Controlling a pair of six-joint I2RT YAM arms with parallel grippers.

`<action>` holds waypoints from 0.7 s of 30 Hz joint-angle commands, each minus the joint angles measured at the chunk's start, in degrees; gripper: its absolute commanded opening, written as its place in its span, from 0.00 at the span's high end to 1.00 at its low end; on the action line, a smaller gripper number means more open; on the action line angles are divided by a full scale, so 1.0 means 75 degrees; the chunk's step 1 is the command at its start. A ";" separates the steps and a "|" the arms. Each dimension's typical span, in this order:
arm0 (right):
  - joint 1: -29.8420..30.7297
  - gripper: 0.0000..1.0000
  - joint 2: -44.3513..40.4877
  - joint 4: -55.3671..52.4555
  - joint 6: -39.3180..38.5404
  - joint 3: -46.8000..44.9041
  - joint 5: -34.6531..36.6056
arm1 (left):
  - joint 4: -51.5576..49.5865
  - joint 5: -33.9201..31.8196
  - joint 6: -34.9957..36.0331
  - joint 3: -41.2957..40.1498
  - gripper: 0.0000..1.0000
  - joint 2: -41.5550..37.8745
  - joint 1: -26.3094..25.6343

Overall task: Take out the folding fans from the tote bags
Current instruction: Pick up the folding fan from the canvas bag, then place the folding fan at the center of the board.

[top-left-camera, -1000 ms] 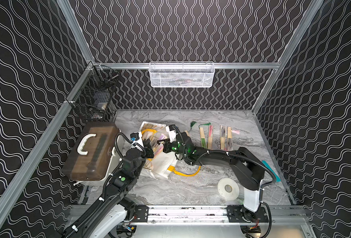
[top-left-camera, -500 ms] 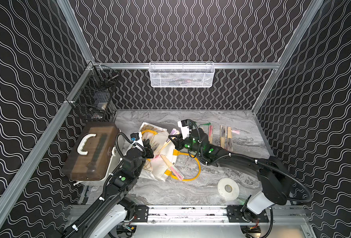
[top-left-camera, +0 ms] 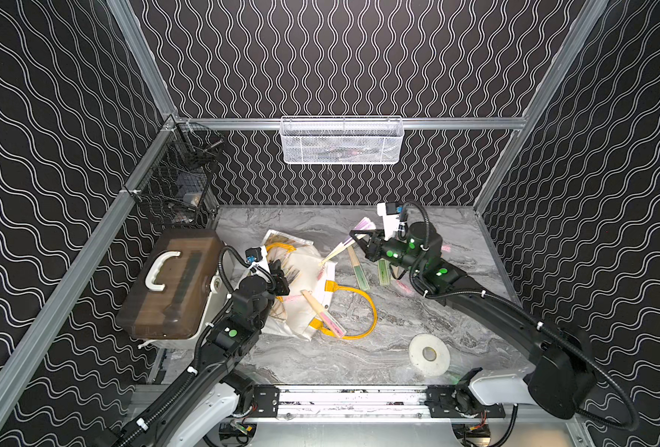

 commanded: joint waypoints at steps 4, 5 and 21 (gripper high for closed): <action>-0.0632 0.92 -0.0858 -0.1238 -0.0046 -0.0064 0.1262 | -0.0101 -0.0396 -0.0170 0.0188 1.00 -0.0056 0.0007; -0.0763 0.92 -0.1013 -0.1410 -0.0033 -0.0132 0.1439 | -0.0131 -0.0411 -0.0165 0.0210 1.00 -0.0048 0.0012; -0.2786 0.90 -0.2664 -0.2076 0.0872 -0.2977 0.1430 | 0.0031 -0.0094 -0.0226 0.0330 1.00 0.0223 0.0003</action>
